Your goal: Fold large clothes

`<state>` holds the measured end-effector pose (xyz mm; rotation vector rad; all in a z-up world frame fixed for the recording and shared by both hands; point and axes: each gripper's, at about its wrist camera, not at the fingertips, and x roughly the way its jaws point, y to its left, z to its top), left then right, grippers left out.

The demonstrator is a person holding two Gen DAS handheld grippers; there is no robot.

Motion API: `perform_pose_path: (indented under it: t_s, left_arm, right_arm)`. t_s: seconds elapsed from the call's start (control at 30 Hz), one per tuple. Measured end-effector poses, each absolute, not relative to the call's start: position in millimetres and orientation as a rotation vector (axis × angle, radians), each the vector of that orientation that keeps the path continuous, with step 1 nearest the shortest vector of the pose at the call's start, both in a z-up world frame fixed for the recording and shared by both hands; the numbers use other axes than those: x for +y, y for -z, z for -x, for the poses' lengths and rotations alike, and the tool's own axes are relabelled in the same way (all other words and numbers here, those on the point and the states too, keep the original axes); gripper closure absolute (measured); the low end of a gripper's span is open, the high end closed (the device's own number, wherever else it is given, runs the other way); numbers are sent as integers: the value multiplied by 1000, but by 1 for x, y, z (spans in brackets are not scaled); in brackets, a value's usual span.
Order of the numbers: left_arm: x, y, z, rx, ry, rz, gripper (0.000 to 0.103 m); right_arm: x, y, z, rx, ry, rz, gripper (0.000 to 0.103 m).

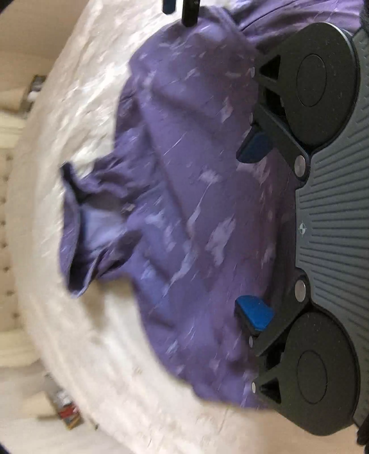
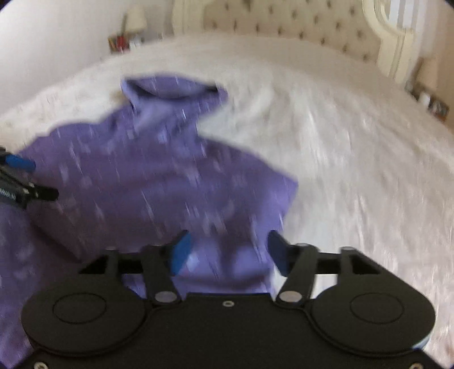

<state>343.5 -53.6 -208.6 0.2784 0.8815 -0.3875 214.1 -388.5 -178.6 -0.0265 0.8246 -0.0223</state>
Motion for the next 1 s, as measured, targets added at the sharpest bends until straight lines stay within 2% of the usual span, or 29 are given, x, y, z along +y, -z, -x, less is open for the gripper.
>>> perform_pose_path:
  t_s: [0.1,0.27,0.4,0.5,0.53,0.73,1.0]
  left_arm:
    - [-39,214,-360,878,328,-306,2]
    - [-9,239,-400,1003,280,-298,0]
    - [3,232,-402,1025,332,-220,3]
    - [7,229,-396,1041,360,-193,19]
    - [10,226,-396,1041,376,-171,20]
    - [40,212,-392,998,381,-56,20]
    - [50,217,-363,983,524,-284,20]
  right_arm:
    - [-373,182,-238,851,-19,48,35]
    - [-363,217,-272,1003,18,53,33]
    - [-363,207,-272,996,76,-25,30]
    - [-357,198,-264,979,93,-45,30]
    - [-355,194,-262,969,98,-47,30]
    - [-314,171,-259,884,37,-94,30]
    - [-232,168,-291,872,-161,-95,30]
